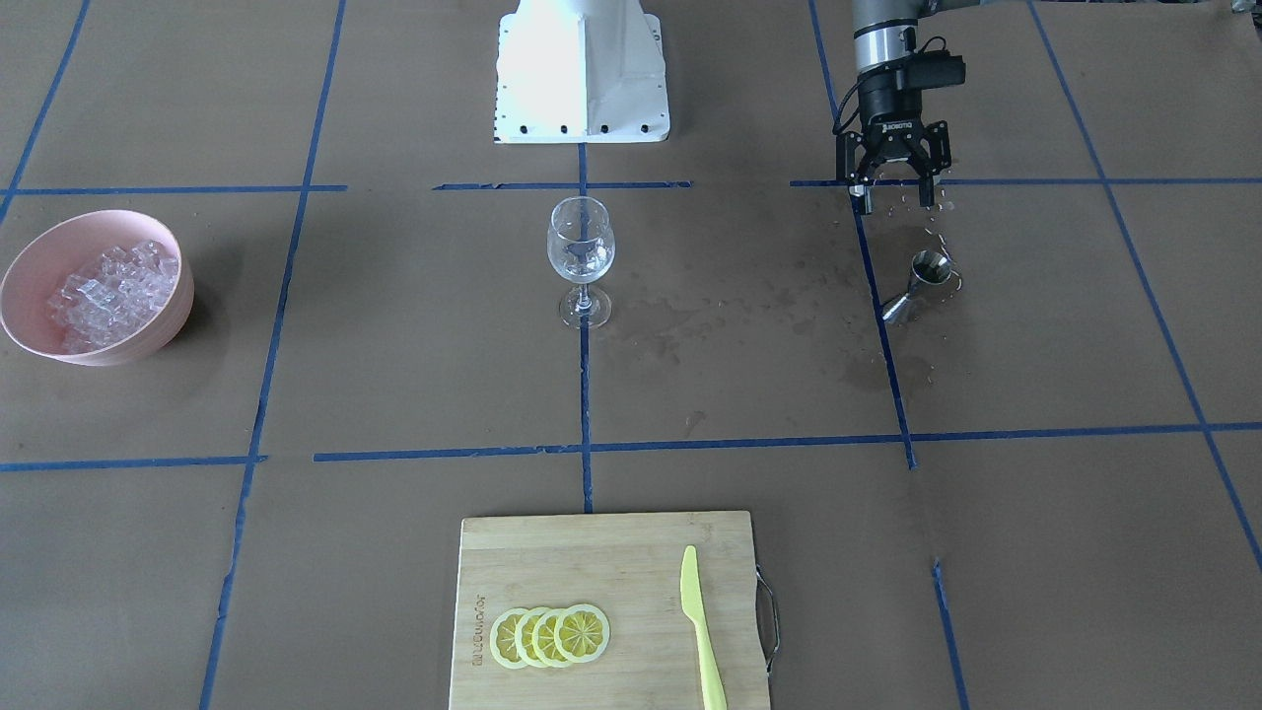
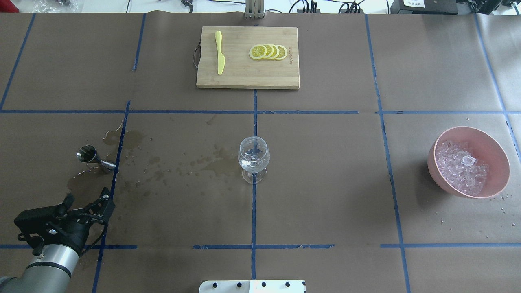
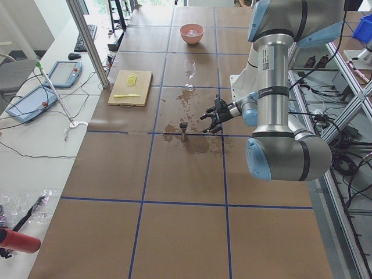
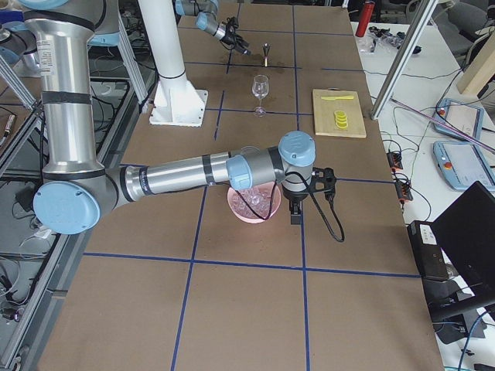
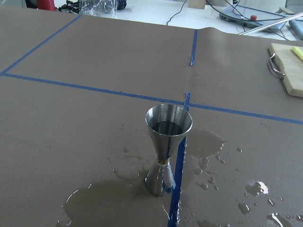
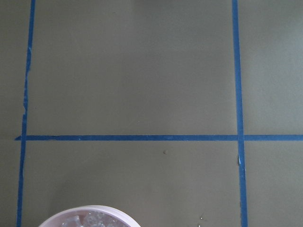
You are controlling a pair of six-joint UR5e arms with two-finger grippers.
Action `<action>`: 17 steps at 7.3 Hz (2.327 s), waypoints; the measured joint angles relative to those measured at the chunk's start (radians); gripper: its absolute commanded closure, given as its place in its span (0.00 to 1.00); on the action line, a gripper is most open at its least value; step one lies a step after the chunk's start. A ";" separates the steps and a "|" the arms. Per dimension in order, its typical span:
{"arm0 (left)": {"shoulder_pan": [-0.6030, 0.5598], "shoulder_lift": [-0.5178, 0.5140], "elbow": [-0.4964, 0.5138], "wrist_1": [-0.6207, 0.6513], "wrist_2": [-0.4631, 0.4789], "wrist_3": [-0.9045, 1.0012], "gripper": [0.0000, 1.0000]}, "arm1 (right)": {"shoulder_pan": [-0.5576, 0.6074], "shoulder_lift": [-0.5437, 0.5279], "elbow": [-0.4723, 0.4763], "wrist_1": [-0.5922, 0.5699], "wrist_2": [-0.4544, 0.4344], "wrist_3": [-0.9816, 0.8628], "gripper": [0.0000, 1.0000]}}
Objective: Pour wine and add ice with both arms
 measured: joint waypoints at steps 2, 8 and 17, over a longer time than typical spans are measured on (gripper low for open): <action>-0.004 -0.065 0.096 0.000 0.043 -0.012 0.10 | -0.039 0.023 0.025 0.000 0.000 0.113 0.00; -0.128 -0.104 0.217 0.001 0.083 -0.017 0.09 | -0.097 0.036 0.109 0.001 0.007 0.311 0.00; -0.200 -0.215 0.335 0.001 0.084 -0.014 0.65 | -0.107 0.036 0.122 0.002 0.006 0.326 0.00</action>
